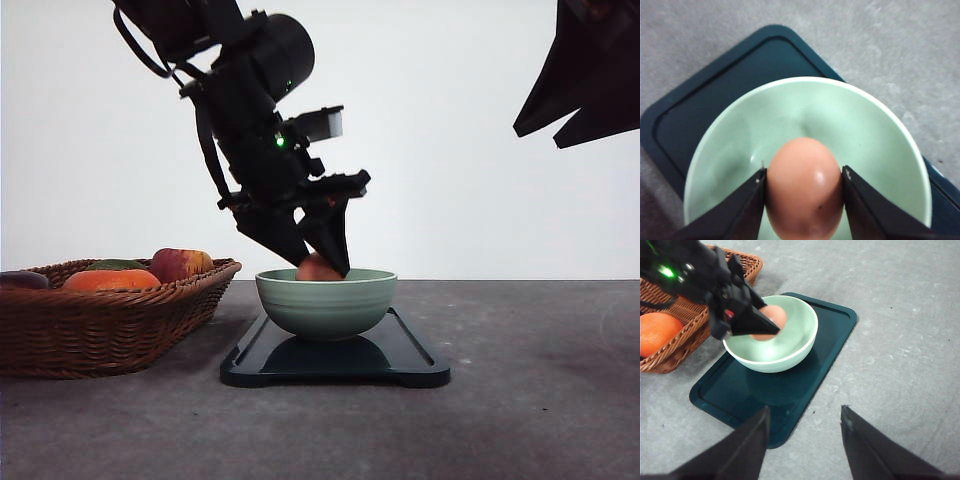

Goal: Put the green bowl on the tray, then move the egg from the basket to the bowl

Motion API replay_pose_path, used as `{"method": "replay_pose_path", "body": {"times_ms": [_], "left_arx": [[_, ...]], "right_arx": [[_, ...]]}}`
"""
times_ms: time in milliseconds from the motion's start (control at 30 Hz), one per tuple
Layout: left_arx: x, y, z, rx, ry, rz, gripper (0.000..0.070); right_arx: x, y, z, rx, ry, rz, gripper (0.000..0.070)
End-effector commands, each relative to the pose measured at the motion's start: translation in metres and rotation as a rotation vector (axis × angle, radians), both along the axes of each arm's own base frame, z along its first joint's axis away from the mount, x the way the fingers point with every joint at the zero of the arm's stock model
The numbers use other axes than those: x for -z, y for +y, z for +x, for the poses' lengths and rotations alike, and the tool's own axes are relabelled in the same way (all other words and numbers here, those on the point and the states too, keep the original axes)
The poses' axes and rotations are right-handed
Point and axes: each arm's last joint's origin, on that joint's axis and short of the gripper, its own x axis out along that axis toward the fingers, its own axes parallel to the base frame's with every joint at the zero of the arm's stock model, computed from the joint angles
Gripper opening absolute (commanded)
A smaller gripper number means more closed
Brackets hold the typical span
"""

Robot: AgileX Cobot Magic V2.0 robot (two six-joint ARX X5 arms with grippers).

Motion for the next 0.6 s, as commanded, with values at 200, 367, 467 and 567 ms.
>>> {"method": "replay_pose_path", "body": {"times_ms": [200, 367, 467, 567], "left_arx": [[0.014, -0.009, 0.007, 0.012, 0.003, 0.011, 0.0189], [0.022, -0.01, 0.008, 0.012, 0.019, 0.022, 0.0201], [0.025, -0.011, 0.009, 0.01, 0.029, 0.027, 0.0223], [0.027, -0.011, 0.009, 0.01, 0.039, 0.03, 0.0328]], "right_arx": [[-0.002, 0.001, 0.001, 0.004, -0.004, 0.01, 0.0277], [-0.002, 0.001, 0.001, 0.004, -0.003, 0.011, 0.0277], [-0.002, 0.001, 0.001, 0.005, -0.002, 0.013, 0.0277], [-0.002, 0.001, 0.001, 0.005, -0.002, 0.013, 0.0277]]}}
